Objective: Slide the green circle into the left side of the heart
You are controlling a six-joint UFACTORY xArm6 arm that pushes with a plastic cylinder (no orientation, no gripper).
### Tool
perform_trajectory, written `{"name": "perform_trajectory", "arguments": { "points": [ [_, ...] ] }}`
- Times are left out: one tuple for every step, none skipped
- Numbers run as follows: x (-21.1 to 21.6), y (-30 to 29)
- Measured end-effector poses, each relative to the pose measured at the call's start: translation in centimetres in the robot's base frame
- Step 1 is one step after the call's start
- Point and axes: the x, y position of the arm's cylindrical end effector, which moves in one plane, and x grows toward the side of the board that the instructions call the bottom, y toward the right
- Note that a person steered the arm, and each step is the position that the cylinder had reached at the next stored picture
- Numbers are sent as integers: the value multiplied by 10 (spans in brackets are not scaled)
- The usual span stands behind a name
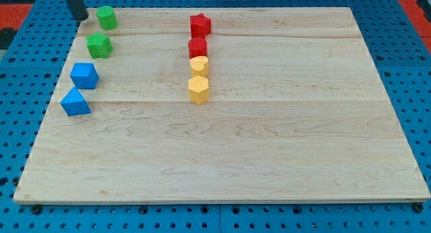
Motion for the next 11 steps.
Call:
{"name": "perform_trajectory", "arguments": {
  "points": [
    [-5,57],
    [22,103],
    [41,109],
    [35,88],
    [71,125],
    [81,125],
    [42,93],
    [54,58],
    [101,91],
    [129,137],
    [144,121]
  ]
}}
